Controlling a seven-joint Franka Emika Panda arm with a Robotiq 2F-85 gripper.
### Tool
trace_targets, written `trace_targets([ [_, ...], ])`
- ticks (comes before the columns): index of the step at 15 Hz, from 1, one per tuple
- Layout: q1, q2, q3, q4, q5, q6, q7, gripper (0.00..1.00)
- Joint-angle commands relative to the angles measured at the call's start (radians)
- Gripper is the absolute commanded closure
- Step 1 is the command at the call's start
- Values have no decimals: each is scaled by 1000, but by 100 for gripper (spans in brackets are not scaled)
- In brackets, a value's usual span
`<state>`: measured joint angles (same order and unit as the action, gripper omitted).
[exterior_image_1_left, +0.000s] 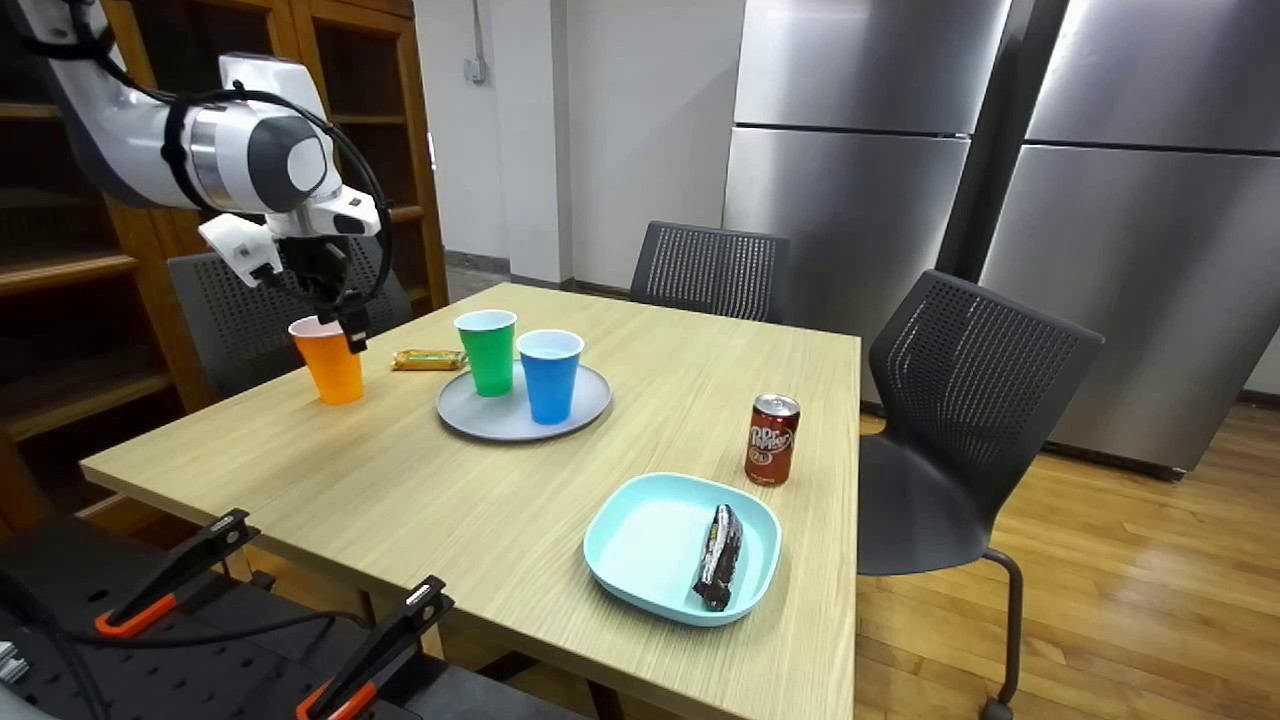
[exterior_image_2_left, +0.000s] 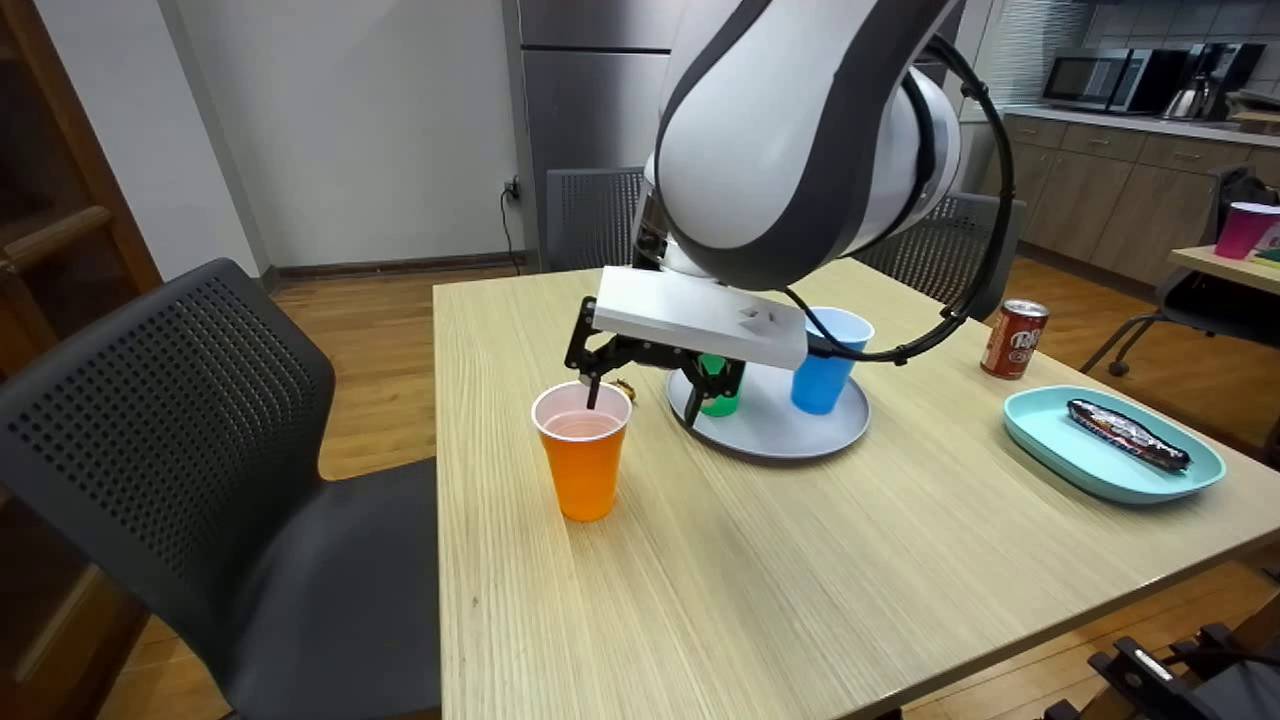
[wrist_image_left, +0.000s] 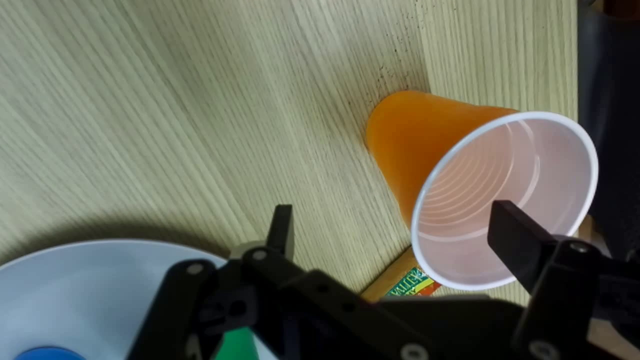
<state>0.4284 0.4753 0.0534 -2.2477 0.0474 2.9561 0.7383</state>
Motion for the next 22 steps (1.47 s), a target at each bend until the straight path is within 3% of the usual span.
trace_targets([
  [1, -12, 32, 10, 43, 27, -30, -47, 0],
  [3, -6, 37, 4, 47, 23, -32, -54, 0],
  [5, -6, 38, 5, 48, 23, -25, -66, 26],
  [14, -10, 46, 11, 59, 28, -25, -110, 97],
  [22, -18, 17, 24, 33, 33, -14, -162, 99],
])
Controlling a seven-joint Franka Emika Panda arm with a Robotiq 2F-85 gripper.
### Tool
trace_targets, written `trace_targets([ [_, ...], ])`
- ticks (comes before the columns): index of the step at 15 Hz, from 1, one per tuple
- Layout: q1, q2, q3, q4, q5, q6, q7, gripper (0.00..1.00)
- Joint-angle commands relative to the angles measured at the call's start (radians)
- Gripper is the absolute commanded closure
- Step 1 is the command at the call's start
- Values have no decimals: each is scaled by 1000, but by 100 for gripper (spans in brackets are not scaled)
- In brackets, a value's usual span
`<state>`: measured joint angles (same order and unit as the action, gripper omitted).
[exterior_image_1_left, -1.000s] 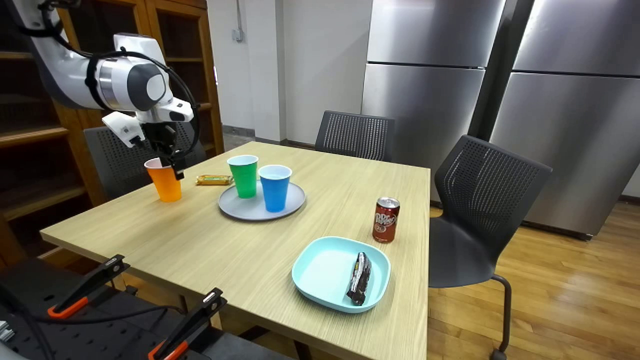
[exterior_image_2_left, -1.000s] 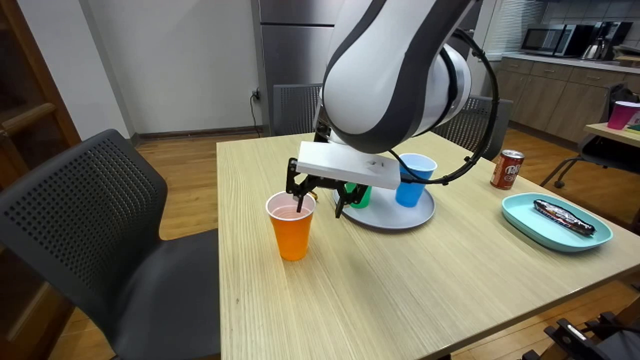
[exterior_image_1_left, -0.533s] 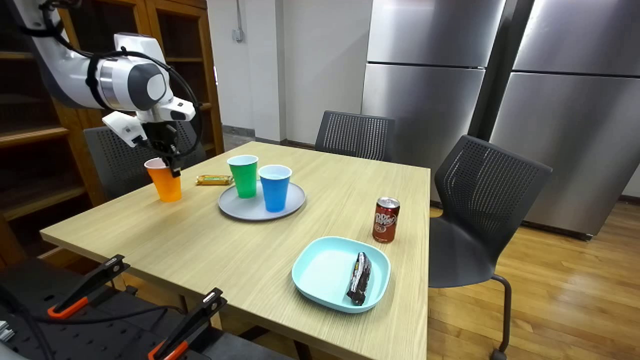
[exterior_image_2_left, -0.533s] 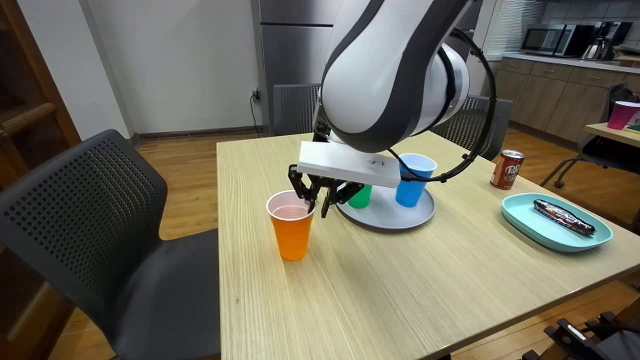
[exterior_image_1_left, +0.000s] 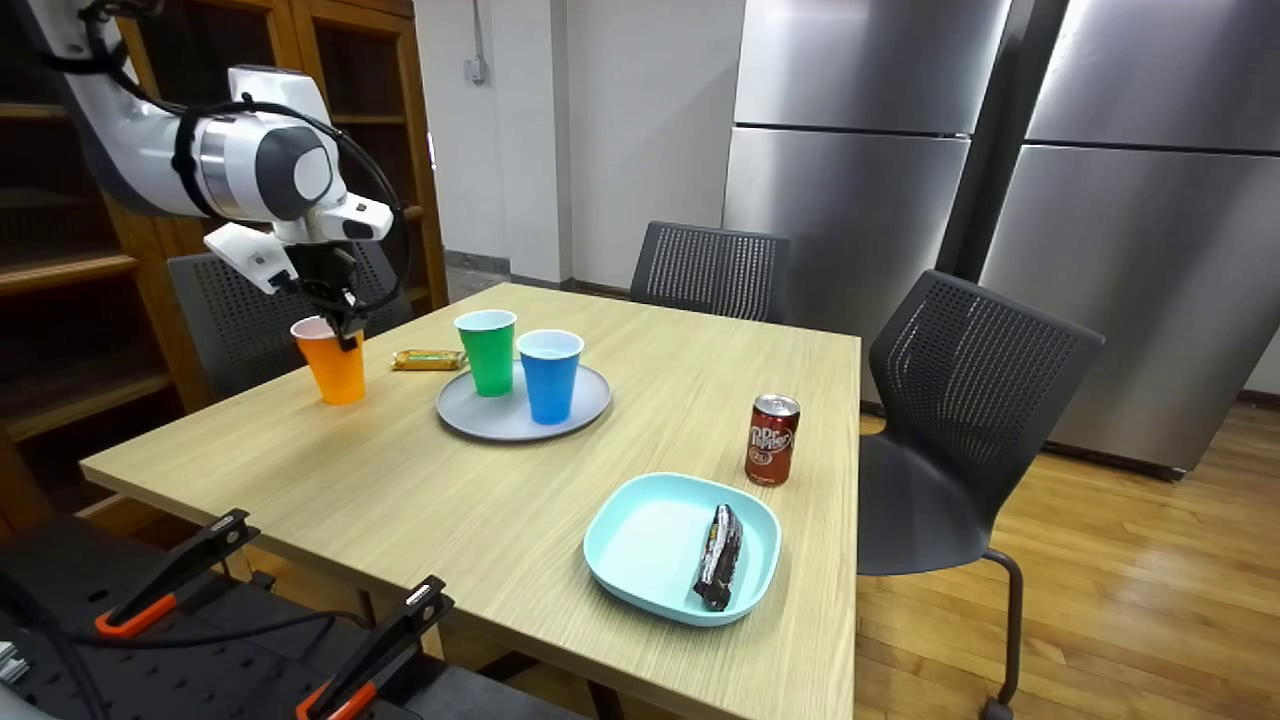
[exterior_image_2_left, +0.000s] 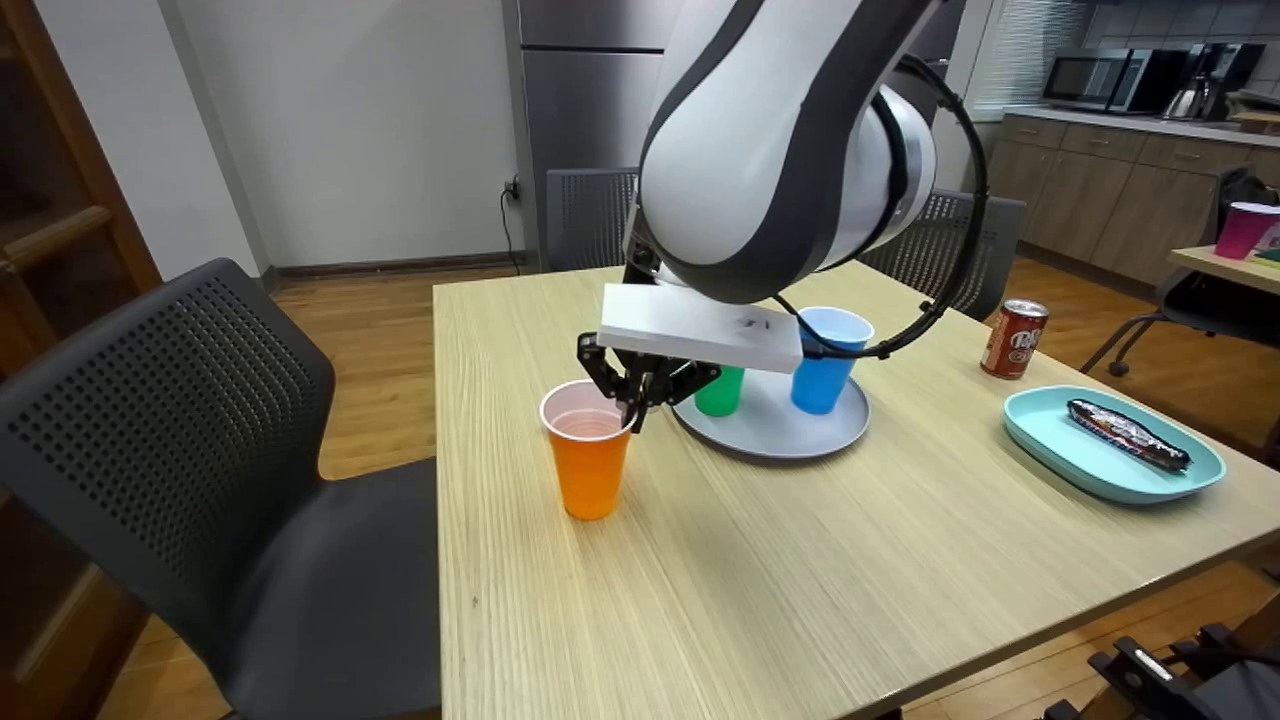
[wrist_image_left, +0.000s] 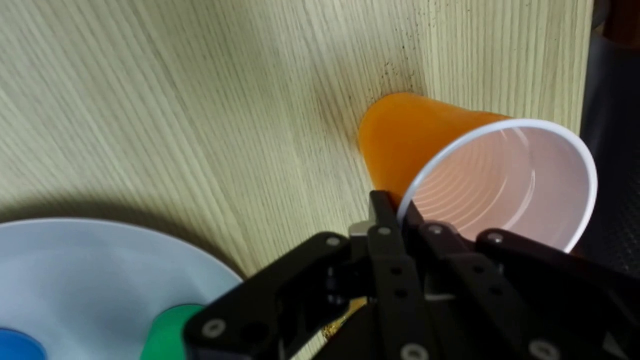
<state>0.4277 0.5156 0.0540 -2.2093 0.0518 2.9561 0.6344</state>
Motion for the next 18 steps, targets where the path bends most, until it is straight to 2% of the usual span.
trace_targets([
  [1, -12, -34, 18, -15, 27, -6, -61, 99],
  [5, -8, -101, 11, -72, 17, 8, -97, 99],
  [9, -39, -188, 8, -152, 23, 13, -139, 99],
  [11, -72, -221, 9, -182, 19, 6, -181, 99],
  [15, -186, -288, 43, -241, 55, -2, -291, 99],
  [18, -243, -309, 31, -259, 61, -18, -358, 99],
])
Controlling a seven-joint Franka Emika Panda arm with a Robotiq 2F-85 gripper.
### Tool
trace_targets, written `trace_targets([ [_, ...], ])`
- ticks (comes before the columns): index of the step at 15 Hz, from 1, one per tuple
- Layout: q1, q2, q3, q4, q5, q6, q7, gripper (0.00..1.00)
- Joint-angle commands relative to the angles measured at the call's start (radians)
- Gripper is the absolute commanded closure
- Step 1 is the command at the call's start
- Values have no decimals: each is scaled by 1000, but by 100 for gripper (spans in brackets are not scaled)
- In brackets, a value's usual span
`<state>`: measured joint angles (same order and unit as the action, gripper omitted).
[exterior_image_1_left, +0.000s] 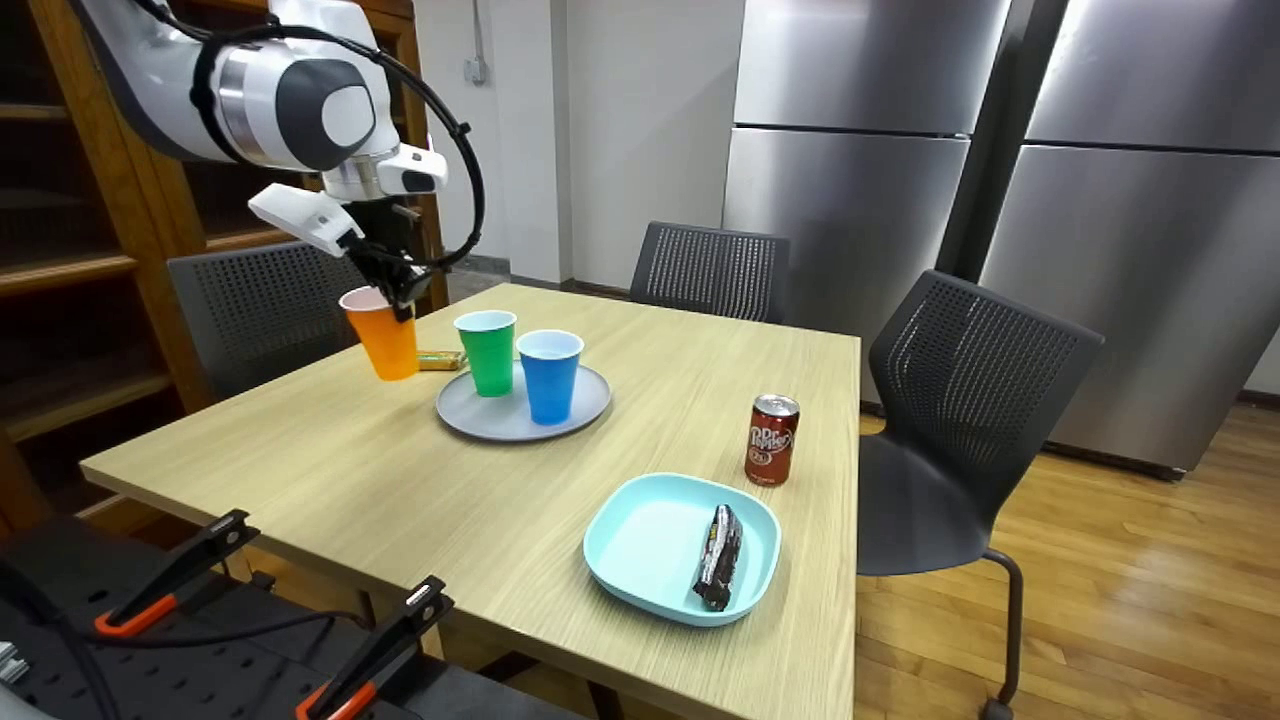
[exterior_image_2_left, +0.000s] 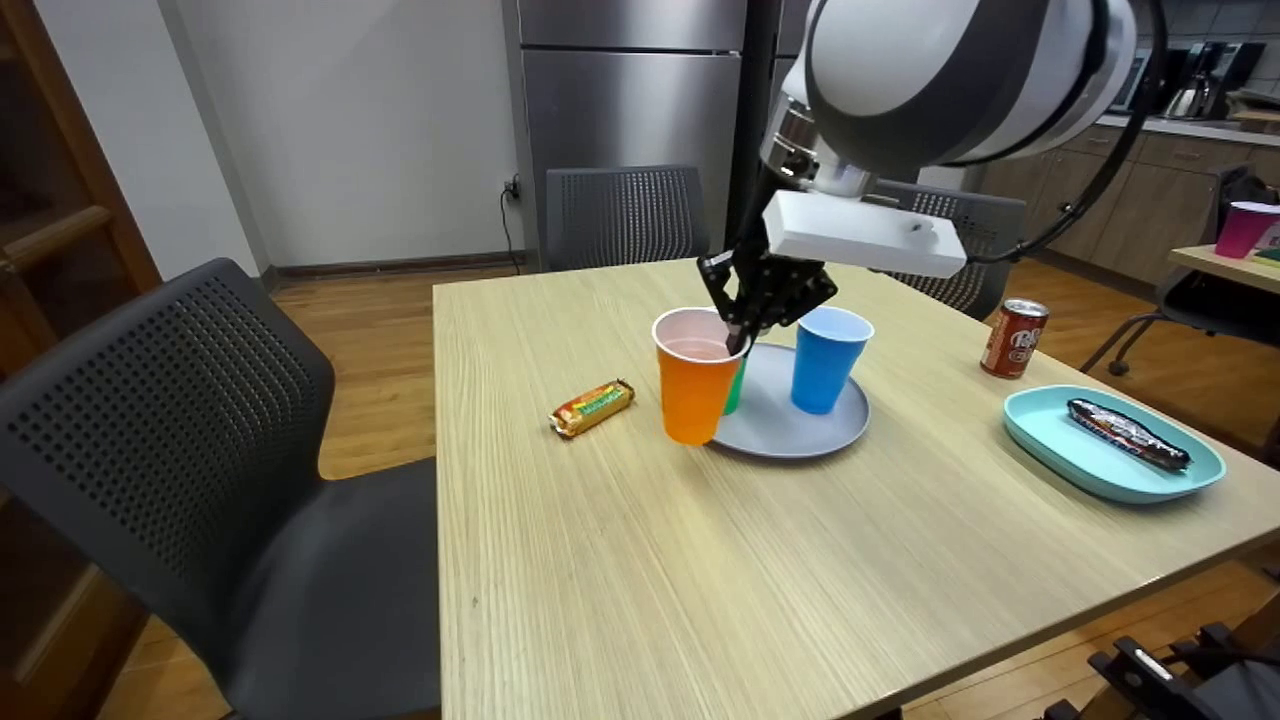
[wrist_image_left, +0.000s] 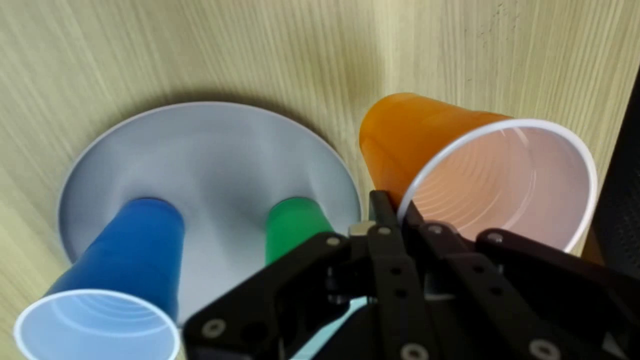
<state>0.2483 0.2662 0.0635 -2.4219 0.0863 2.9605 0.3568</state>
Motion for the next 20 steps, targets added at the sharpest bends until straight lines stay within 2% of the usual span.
trace_targets([
  [1, -79, -61, 19, -50, 25, -27, -97, 99],
  [10, -162, -43, 2, -60, 12, -37, -203, 99],
  [16, -186, -40, -10, -67, 17, -28, -211, 99],
  [20, -220, -25, 9, -57, 54, -22, -227, 99],
])
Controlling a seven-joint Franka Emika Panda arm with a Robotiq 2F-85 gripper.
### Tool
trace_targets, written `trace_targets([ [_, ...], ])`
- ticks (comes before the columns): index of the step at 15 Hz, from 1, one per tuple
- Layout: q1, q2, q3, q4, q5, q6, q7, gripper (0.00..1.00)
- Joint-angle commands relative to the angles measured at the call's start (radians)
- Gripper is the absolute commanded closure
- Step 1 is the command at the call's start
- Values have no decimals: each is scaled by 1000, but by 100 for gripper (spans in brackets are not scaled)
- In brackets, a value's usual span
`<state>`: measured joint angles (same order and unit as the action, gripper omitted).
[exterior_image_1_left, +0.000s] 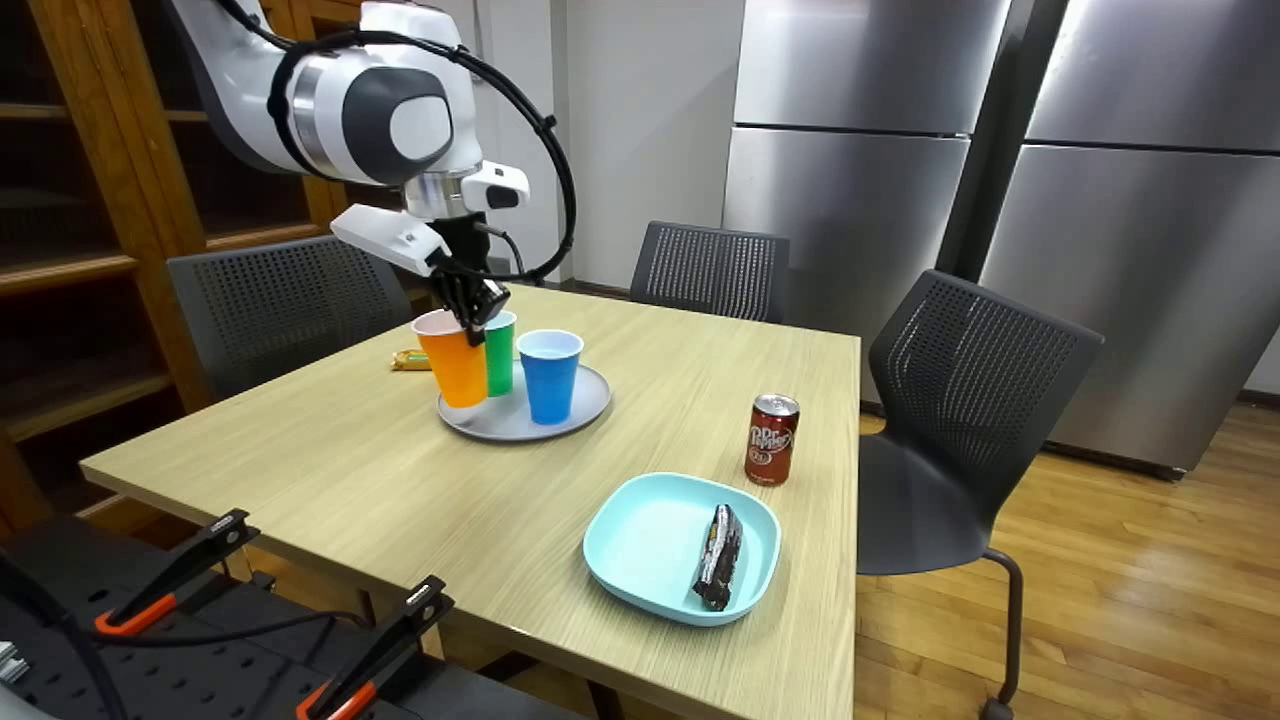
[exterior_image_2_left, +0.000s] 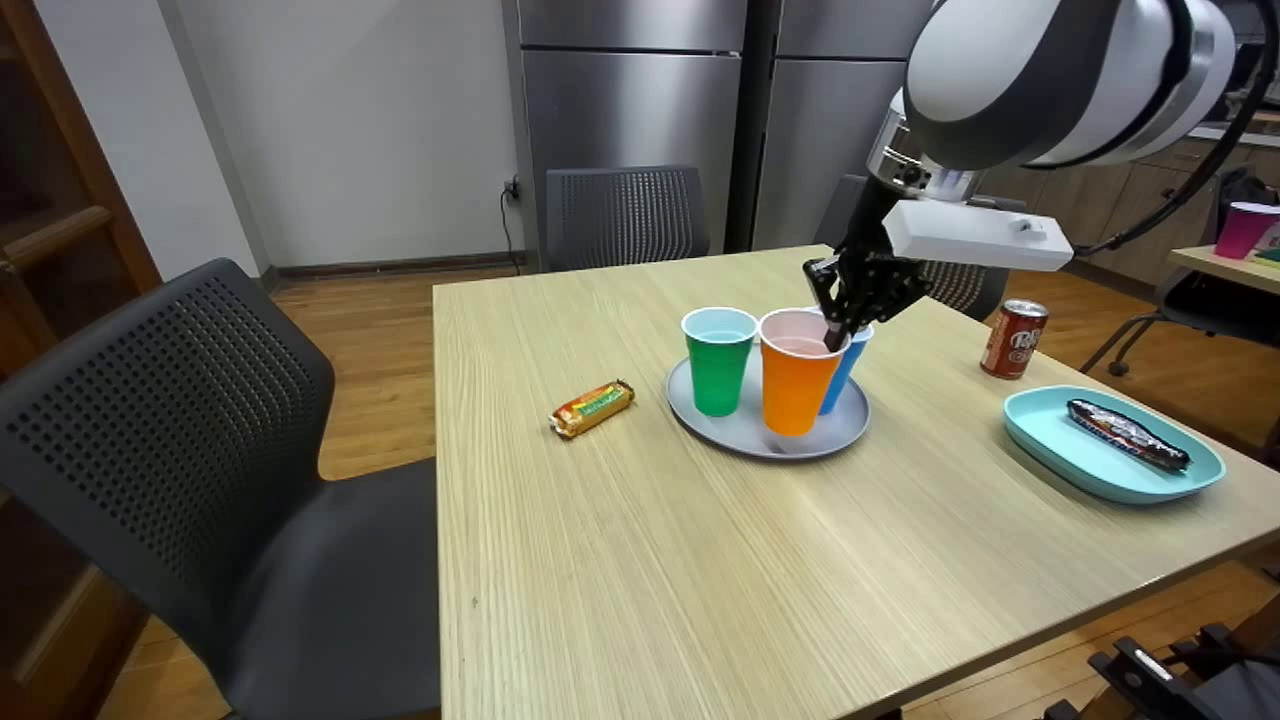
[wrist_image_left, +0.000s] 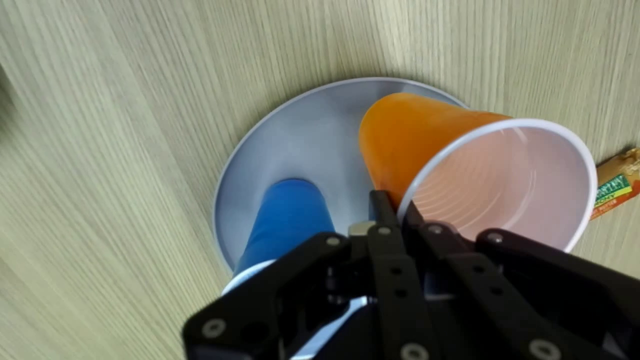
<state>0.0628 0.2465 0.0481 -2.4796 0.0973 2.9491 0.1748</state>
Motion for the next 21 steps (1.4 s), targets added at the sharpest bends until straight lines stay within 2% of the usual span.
trace_targets([
  [1, -36, -2, 21, 2, 46, -9, -43, 99],
  [9, -51, 50, 18, 32, 94, 10, -31, 99],
  [16, -89, 85, 68, 63, 178, 30, -43, 99],
  [21, -101, 104, 81, 73, 193, 36, -44, 99],
])
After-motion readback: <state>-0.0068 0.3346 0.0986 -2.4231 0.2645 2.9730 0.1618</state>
